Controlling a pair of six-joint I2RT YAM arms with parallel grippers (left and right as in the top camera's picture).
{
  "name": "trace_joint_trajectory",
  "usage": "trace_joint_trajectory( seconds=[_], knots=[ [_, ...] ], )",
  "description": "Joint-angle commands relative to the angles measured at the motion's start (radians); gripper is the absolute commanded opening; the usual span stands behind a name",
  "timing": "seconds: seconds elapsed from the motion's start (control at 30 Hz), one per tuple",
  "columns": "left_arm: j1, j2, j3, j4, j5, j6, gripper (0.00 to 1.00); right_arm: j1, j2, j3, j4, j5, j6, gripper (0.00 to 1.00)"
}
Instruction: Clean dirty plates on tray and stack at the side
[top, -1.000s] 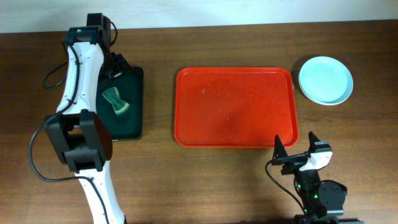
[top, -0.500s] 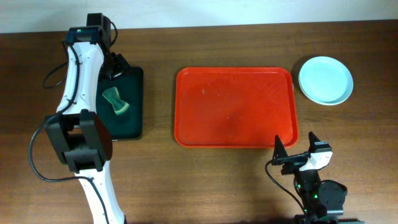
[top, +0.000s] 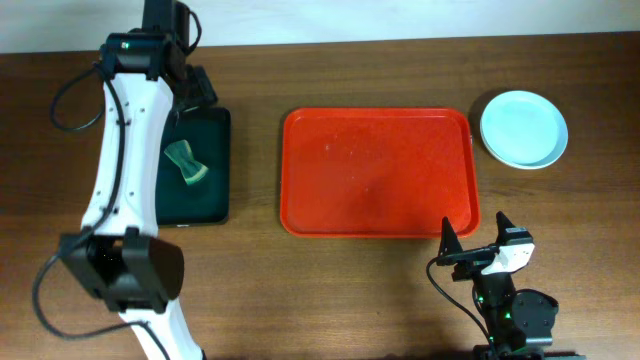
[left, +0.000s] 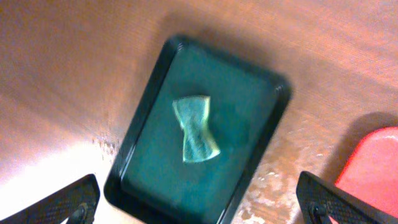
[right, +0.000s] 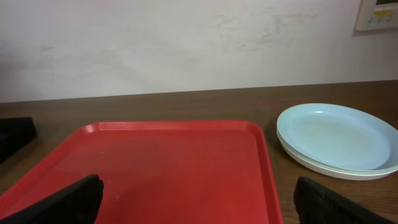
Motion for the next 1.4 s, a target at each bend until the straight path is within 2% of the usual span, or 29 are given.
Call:
trace_joint_trajectory(
  seconds=[0.0,0.17,0.27,0.37,0.43,0.5,0.6,0.73,0.8,0.93,1.03,1.17,1.33,1.37],
  knots=[
    [-0.003,-0.129,-0.074,0.057,-0.046,0.067,0.99,0.006,-0.009,-0.008,-0.003,0.012,0.004,0.98],
    [-0.003,-0.372,-0.491,0.310,-0.046,0.067,0.99,0.006,-0.009,-0.008,-0.003,0.012,0.004,0.98],
    [-0.003,-0.658,-0.919,0.616,-0.035,0.066,0.99,0.006,-0.009,-0.008,-0.003,0.012,0.004,0.98],
    [-0.003,-0.931,-1.221,0.851,-0.035,0.067,0.99,0.006,-0.009,-0.008,-0.003,0.012,0.004,0.98],
    [-0.003,-1.174,-1.422,0.988,-0.035,0.067,0.99,0.006,-0.009,-0.008,-0.003,0.012,0.004,0.98],
    [-0.003,-1.420,-1.564,1.023,-0.035,0.066,0.99,0.006,-0.009,-0.008,-0.003,0.012,0.004,0.98],
    [-0.003,-1.616,-1.673,1.017,-0.035,0.066,0.99,0.006,-0.009,-0.008,-0.003,0.012,0.004,0.98],
    [-0.002,-1.728,-1.771,1.030,-0.008,0.071,0.99,0.006,-0.009,-0.008,-0.003,0.012,0.004,0.98],
    [0.001,-1.747,-1.799,1.062,0.005,0.144,0.99,0.006,-0.009,-0.008,-0.003,0.012,0.004,0.98],
    [0.003,-1.819,-1.963,1.376,0.172,0.454,0.99,0.006,-0.009,-0.008,-0.003,0.012,0.004,0.98],
    [0.040,-1.911,-2.078,1.500,0.267,0.490,0.99,0.006,-0.009,-0.008,-0.003,0.012,0.004,0.98],
    [0.048,-2.017,-2.163,1.523,0.287,0.490,0.99,0.006,-0.009,-0.008,-0.003,0.012,0.004,0.98],
    [0.034,-2.017,-2.161,1.470,0.316,0.512,0.99,0.006,-0.009,-0.008,-0.003,0.012,0.004,0.98],
    [0.029,-2.017,-2.161,1.429,0.364,0.571,0.99,0.006,-0.009,-0.008,-0.003,0.012,0.004,0.98]
  ],
)
